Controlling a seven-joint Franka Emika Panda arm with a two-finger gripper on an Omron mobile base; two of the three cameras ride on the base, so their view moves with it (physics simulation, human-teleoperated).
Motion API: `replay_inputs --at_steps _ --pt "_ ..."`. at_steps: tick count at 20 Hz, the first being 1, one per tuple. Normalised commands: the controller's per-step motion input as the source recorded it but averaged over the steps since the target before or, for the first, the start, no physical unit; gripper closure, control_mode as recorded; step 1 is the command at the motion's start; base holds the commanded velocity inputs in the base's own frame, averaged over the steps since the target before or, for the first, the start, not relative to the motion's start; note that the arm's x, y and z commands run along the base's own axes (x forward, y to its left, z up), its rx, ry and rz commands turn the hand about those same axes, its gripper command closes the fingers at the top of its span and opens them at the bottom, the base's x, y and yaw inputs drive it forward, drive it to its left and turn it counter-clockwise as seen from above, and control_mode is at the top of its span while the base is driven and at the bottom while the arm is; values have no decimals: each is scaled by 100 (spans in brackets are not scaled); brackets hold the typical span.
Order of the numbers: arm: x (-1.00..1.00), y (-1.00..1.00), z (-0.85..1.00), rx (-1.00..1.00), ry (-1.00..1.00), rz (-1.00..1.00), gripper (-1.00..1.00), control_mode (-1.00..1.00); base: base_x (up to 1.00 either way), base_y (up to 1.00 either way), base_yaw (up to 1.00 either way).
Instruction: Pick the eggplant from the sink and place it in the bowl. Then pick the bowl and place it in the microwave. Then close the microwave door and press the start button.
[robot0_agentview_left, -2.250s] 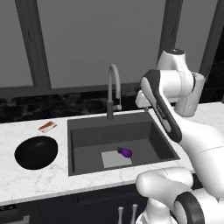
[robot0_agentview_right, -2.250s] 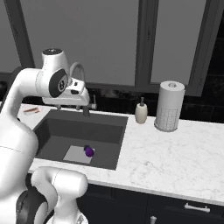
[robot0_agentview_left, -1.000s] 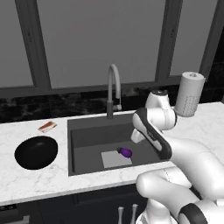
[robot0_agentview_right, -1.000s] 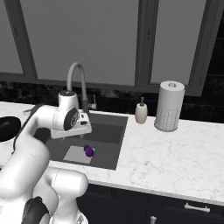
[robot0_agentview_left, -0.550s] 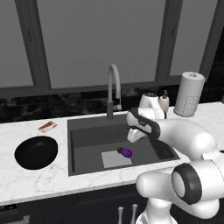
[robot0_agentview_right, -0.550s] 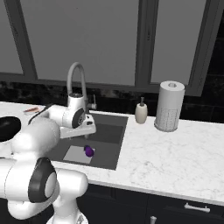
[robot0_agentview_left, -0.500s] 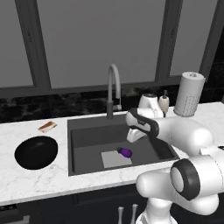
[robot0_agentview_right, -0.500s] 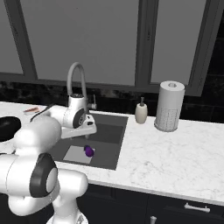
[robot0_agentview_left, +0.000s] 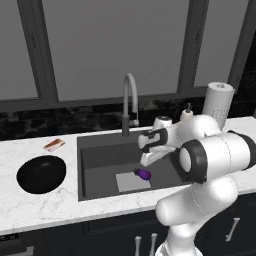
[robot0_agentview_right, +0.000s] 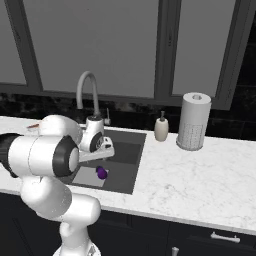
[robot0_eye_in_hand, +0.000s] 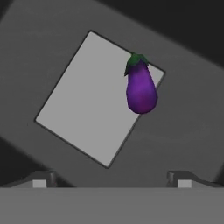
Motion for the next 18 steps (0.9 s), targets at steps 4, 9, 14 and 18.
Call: replay_inputs --at_steps 4,9,14,18 --pt "37 8 -54 0 0 0 -100 -100 0 0 0" --pt "43 8 -51 0 -4 0 -100 -100 0 0 0" --pt "33 2 -39 0 -1 0 -100 -100 0 0 0" --pt "33 -2 -28 0 0 0 -100 -100 0 0 0"
